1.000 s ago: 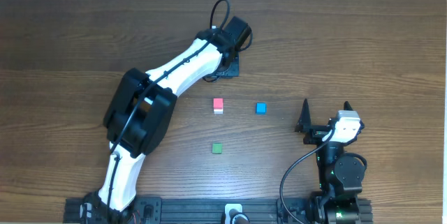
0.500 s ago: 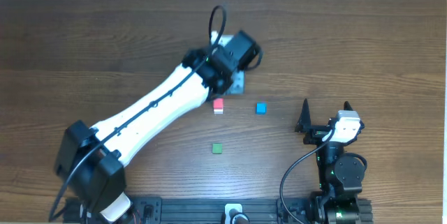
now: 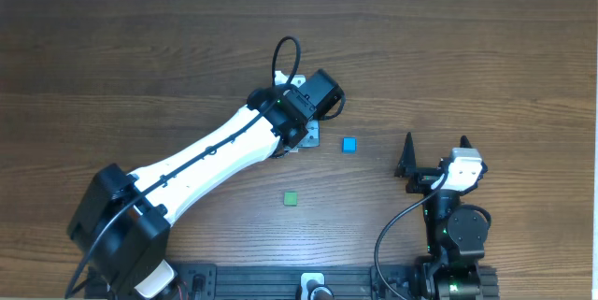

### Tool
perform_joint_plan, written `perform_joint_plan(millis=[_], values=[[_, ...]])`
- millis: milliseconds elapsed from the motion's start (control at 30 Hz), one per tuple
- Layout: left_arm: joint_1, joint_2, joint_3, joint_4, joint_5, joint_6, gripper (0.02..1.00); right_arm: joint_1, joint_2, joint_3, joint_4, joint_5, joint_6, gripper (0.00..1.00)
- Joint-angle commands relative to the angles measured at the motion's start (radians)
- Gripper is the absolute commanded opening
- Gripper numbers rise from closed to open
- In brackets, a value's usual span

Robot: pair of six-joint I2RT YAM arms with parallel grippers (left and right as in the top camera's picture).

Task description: Stack Cubes

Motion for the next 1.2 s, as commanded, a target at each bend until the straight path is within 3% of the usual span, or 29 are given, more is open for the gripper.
perform_joint_plan(millis=[33, 1200], values=[[0.000, 0.027, -0.008, 0.002, 0.000, -0.018, 0.077, -0.005, -0.007, -0.008, 0.000, -0.009, -0.002, 0.993], [0.014, 0.096, -0.008, 0.025, 0.000, -0.021, 0.091, -0.005, -0.007, -0.008, 0.000, -0.009, -0.002, 0.991]])
